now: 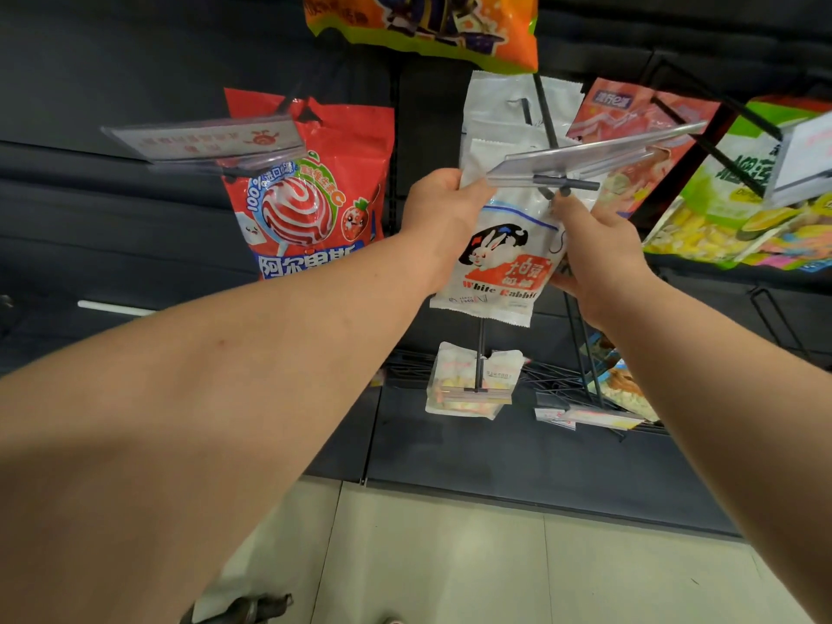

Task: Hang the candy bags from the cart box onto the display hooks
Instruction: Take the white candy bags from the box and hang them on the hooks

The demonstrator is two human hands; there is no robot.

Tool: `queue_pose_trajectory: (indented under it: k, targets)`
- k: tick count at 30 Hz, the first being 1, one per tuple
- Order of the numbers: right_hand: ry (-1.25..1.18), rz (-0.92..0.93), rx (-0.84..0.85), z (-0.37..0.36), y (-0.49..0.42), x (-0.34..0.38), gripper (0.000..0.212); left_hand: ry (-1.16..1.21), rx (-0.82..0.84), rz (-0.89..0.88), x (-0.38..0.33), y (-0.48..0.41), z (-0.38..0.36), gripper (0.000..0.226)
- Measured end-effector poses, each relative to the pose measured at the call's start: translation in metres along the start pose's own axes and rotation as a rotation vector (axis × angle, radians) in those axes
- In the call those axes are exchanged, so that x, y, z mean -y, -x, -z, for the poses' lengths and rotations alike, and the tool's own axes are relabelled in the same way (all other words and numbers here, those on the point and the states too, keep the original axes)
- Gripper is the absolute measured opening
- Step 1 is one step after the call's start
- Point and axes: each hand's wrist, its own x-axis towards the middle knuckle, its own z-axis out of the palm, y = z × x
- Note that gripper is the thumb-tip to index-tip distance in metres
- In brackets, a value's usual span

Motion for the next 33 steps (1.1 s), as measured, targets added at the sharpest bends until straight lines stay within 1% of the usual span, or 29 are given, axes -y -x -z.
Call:
queue_pose_trajectory:
  k: [2, 3, 5, 7, 8, 9, 12, 14, 16, 18, 21, 24, 28, 33]
  targets:
    - [0.065, 0.017, -0.019, 0.002, 0.0, -0.002, 0.018, -0.032, 0.001, -0.012, 0.002, 0.003, 0.002, 0.005]
    - [0.124, 0.03, -0.04, 0.004, -0.001, -0.004, 0.021, -0.059, -0.003, -0.015, 0.004, 0.005, 0.003, 0.012]
    - [0.258, 0.071, -0.11, 0.006, 0.002, -0.011, 0.024, -0.163, -0.019, -0.009, 0.009, 0.007, 0.007, 0.036]
    - [0.416, 0.132, -0.188, 0.008, 0.009, -0.019, 0.025, -0.401, -0.032, -0.019, 0.014, 0.011, 0.015, 0.053]
    - [0.525, 0.166, -0.196, 0.009, 0.014, -0.023, 0.027, -0.555, -0.029, -0.046, 0.017, 0.014, 0.019, 0.058]
    - [0.66, 0.199, -0.164, 0.008, 0.021, -0.027, 0.03, -0.704, -0.014, -0.084, 0.02, 0.018, 0.025, 0.061]
    - [1.059, 0.328, 0.036, -0.002, 0.041, -0.035, 0.045, -1.103, 0.058, -0.194, 0.023, 0.035, 0.043, 0.07]
    - [1.241, 0.442, 0.136, -0.012, 0.053, -0.037, 0.054, -1.31, 0.118, -0.234, 0.023, 0.046, 0.057, 0.073]
    - [1.352, 0.504, 0.212, -0.023, 0.063, -0.036, 0.059, -1.429, 0.171, -0.226, 0.023, 0.055, 0.075, 0.075]
    - [1.397, 0.514, 0.278, -0.036, 0.072, -0.034, 0.062, -1.474, 0.184, -0.186, 0.024, 0.066, 0.094, 0.077]
    - [1.419, 0.546, 0.358, -0.058, 0.086, -0.03, 0.064, -1.504, 0.152, -0.109, 0.025, 0.084, 0.127, 0.078]
    - [1.417, 0.584, 0.449, -0.083, 0.1, -0.027, 0.066, -1.518, 0.093, -0.038, 0.028, 0.105, 0.166, 0.078]
    - [1.406, 0.613, 0.573, -0.12, 0.12, -0.025, 0.065, -1.578, 0.009, 0.1, 0.038, 0.133, 0.217, 0.081]
    - [1.416, 0.666, 0.725, -0.166, 0.151, -0.027, 0.064, -1.559, -0.094, 0.226, 0.051, 0.17, 0.273, 0.082]
